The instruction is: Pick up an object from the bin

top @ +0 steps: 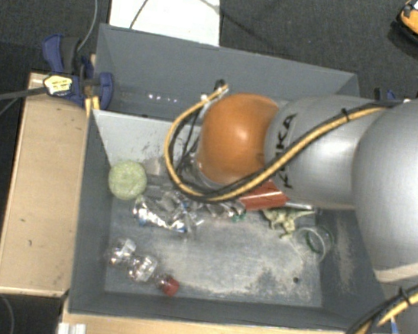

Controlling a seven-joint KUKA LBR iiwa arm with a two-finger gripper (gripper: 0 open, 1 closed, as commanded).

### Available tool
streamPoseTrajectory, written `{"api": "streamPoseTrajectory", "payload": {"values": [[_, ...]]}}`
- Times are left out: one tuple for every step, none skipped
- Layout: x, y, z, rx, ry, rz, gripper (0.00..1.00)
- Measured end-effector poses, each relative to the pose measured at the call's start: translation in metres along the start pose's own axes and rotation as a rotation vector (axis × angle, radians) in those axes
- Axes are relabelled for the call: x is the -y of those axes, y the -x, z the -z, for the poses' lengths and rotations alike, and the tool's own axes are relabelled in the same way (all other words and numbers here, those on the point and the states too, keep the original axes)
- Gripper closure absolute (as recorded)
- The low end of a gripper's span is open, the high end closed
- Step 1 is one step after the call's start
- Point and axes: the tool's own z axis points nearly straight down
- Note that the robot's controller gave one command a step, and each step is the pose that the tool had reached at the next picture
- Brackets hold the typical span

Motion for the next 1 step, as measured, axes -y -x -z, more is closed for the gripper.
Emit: {"api": "streamPoseTrajectory", "payload": {"values": [[-0.005,-0.0042,0.1451,0.005,-0.001,-0.031,1.0]]}}
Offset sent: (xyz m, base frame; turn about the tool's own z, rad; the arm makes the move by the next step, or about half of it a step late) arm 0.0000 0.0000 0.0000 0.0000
